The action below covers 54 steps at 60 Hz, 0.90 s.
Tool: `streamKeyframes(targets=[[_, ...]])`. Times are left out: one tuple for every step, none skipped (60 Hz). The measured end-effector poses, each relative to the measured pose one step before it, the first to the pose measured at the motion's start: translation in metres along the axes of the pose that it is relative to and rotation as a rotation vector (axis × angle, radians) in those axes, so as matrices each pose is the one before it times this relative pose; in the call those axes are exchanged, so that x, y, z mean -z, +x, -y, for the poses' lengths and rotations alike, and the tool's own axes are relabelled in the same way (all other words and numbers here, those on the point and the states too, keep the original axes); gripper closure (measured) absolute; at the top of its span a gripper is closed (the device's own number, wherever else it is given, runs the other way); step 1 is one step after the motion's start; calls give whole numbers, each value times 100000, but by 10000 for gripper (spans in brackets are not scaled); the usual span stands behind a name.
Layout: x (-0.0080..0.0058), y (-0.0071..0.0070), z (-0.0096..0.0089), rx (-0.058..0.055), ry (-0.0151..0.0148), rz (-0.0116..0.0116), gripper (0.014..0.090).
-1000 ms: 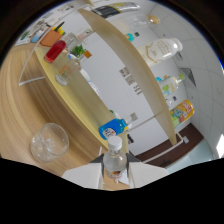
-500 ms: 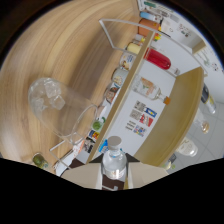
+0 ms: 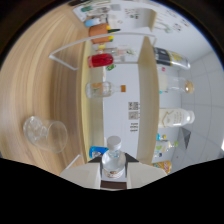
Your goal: Make me a cup of Mojito.
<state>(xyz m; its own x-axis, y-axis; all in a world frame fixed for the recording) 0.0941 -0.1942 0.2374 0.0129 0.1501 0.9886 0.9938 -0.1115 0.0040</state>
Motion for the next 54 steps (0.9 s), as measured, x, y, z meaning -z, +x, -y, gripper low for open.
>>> streamKeyframes(targets=[[229,635,73,-5551,2427,27,707],[187,338,139,-6792,1805,478,705],[212,418,114,-6718,1697,40,706],[139,409,80,-6468,1451,-240,703],[148,289,-4,-6140,1210,58,702],[102,148,-39,-6004,1011,485,703],[-176,-269,-173,-6985,260,758,703],[202,132,-222,-6019,376,591,702],[69,216,-241,-5505,135,107,703],[79,119,-348,-5641,-243,-16,703],[38,105,-427,-5106,-370,-166,703],[12,15,-468,-4724,-551,43,704],[19,-105,-515,-4773,-597,463,703],[7,-201,-483,-4987,-445,960,703],[-115,-248,-514,-5376,-45,1476,703],[22,-303,-483,-5128,-228,1461,703],[-120,-219,-501,-5157,-260,1385,702],[-51,-241,-551,-5056,-369,1363,704],[-108,-220,-615,-5021,-661,1319,704],[-144,-187,-677,-4807,-935,1247,702],[-170,-179,-751,-4536,-1256,1142,703],[-180,-128,-768,-4383,-1396,1010,703],[-215,-99,-737,-4376,-1425,856,704],[-216,-57,-768,-4263,-1436,720,704],[-197,-138,-767,-3860,-1419,968,703],[-220,-81,-811,-3666,-1519,827,703],[-367,-18,-744,-2934,-1068,710,704],[-295,17,-715,-2909,-1329,620,703],[-262,78,-696,-2608,-1186,355,703],[-314,119,-679,-2142,-1119,201,704],[-293,139,-659,-1816,-1156,144,705],[-336,169,-644,-1659,-1180,68,704],[-289,183,-613,-1590,-1216,-119,704],[-305,184,-578,-1361,-1140,-169,704],[-280,189,-542,-1168,-1173,-195,705],[-277,174,-533,-978,-1059,-106,704],[-87,271,-561,-1076,-1573,384,705],[-427,148,-340,-172,-487,-432,704],[-126,65,-520,-350,-1149,31,705],[-196,80,-378,24,-886,-152,705],[-178,116,-361,33,-817,7,706],[-146,52,-335,31,-675,55,705],[-140,56,-275,119,-539,18,705],[-140,58,-258,197,-487,21,705],[-135,54,-265,207,-552,82,705],[-117,110,-189,140,-754,191,704],[-179,50,-261,67,-446,17,705],[-156,8,-222,-146,-442,52,704],[-97,2,-222,-45,-523,42,704],[-120,36,-185,-11,-570,43,705],[-94,45,-184,-27,-554,-30,704],[-97,61,-190,-25,-475,-131,704],[-23,86,-195,-33,-581,-124,705],[-69,62,-200,-151,-371,-123,705]])
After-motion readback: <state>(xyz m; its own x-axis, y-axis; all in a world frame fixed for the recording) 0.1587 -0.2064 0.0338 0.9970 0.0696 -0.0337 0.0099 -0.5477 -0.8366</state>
